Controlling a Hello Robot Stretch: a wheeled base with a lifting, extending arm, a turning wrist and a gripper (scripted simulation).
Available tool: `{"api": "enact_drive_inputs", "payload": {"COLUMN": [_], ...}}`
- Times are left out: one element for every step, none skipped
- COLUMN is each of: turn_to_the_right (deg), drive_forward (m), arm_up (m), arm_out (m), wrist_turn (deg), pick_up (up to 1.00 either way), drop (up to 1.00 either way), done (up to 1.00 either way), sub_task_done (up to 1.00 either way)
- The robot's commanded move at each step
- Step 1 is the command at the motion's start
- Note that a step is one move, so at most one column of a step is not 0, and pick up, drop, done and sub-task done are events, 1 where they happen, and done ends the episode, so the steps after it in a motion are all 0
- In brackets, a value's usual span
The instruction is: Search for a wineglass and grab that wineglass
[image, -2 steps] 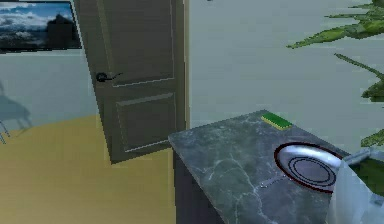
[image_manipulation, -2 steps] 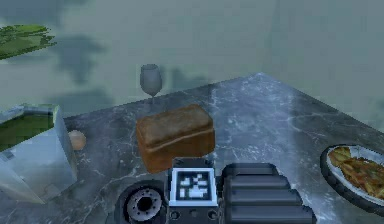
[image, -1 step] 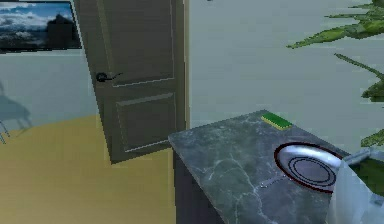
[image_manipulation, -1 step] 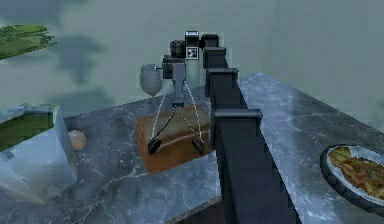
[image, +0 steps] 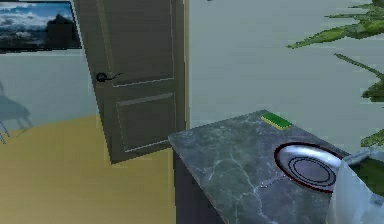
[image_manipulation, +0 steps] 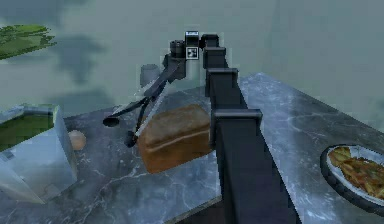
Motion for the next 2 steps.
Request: {"api": "enact_drive_inputs", "payload": {"turn_to_the_right": [0.0,0.0], "drive_forward": [0.00,0.00], "arm_up": [0.00,0.00], "arm_out": [0.00,0.00], "wrist_turn": [45.0,45.0], "pick_up": [0.00,0.00], "drop": [0.00,0.00], "done": [0.00,0.00], "sub_task_done": [0.00,0.00]}}
